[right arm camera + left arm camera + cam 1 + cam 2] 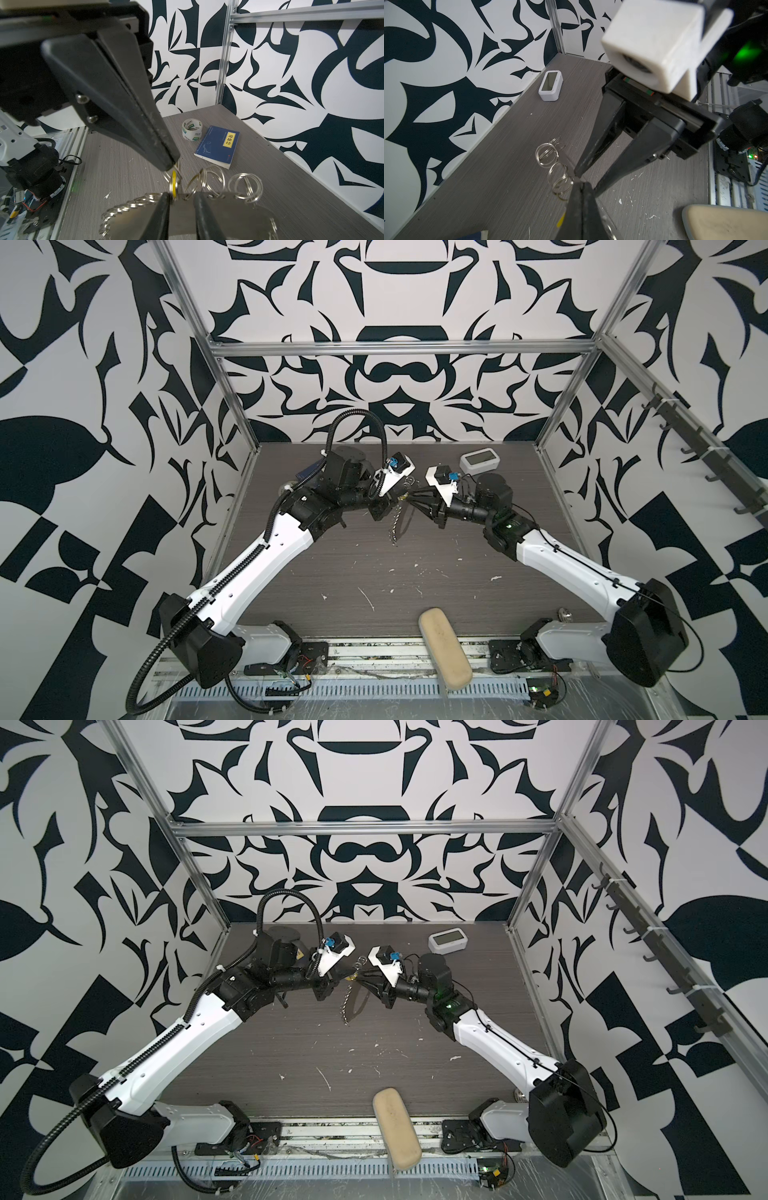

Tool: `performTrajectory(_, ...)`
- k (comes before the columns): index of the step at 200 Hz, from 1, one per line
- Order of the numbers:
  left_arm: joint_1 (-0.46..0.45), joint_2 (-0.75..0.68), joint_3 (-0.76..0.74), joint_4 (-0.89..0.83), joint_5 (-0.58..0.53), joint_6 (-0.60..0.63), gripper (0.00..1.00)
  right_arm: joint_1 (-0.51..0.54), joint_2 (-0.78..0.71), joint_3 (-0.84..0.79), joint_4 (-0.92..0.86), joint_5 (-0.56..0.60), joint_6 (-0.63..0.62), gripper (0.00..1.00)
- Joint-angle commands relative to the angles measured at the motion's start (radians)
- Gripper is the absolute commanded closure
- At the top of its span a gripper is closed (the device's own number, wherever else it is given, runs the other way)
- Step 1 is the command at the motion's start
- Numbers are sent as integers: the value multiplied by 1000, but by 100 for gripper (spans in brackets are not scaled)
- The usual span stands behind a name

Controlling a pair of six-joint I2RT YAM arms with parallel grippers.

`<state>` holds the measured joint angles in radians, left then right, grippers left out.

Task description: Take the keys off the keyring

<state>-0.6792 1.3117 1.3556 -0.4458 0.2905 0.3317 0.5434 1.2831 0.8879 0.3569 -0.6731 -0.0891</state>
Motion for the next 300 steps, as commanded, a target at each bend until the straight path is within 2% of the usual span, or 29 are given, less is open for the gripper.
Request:
performTrajectory(1, -3, -23, 45, 36, 4, -14, 100, -2, -45, -7, 34, -25, 2, 74)
performTrajectory(31, -3, -23, 46, 35, 1, -20, 100, -3, -92, -36, 14, 26, -21, 60)
performTrajectory(55, -3, -23, 44, 32, -1, -23, 100, -2, -122, -44, -18, 37, -34, 58)
performTrajectory(85, -3, -23, 46, 32, -1, -23, 100, -3, -125, -54, -21, 3, -26, 67)
performTrajectory(121, -3, -18, 51, 32, 2, -25, 100, -2, -95, -50, 4, -35, -8, 73)
performTrajectory(300, -10, -11, 53, 32, 2, -31, 100, -2, 5, 19, 97, -83, 70, 76)
